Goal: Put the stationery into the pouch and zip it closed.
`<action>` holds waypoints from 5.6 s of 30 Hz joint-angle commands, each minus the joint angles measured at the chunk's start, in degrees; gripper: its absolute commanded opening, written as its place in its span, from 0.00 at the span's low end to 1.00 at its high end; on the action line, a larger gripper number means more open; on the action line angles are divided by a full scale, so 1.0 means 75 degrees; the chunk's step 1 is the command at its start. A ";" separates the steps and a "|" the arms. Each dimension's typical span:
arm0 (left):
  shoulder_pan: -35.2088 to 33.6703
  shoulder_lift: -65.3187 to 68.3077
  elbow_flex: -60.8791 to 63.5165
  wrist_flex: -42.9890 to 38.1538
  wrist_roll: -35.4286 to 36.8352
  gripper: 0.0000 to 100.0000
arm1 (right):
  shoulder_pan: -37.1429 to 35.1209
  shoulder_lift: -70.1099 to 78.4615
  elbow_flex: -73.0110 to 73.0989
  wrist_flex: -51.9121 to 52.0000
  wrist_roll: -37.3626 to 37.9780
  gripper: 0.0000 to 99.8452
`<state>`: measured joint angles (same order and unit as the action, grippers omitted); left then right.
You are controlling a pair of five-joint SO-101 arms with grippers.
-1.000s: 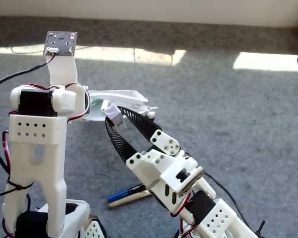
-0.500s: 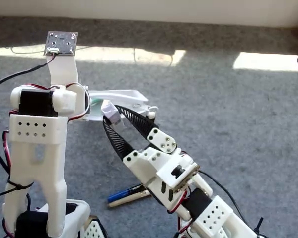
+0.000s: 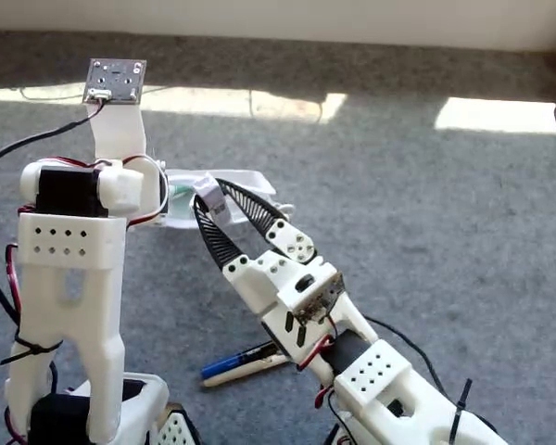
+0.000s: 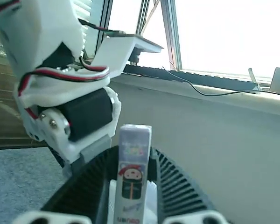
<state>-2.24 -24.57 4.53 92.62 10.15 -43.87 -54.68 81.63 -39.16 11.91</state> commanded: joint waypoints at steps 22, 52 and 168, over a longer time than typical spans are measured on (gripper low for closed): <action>-0.0193 -0.0123 -0.0381 -0.0035 0.0070 0.02 | 0.0100 0.0006 -0.0053 0.0275 -0.0035 0.10; -0.0193 -0.0111 -0.0369 0.0012 0.0070 0.02 | 0.0064 -0.1401 -0.0604 0.3874 -0.0082 0.00; -0.2444 -0.0147 -0.0662 -0.0680 0.0129 0.02 | -0.3253 0.3886 -0.4765 1.3087 -0.0234 0.16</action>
<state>-19.65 -24.48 2.51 88.31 10.68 -67.16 -26.20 49.89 59.82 9.45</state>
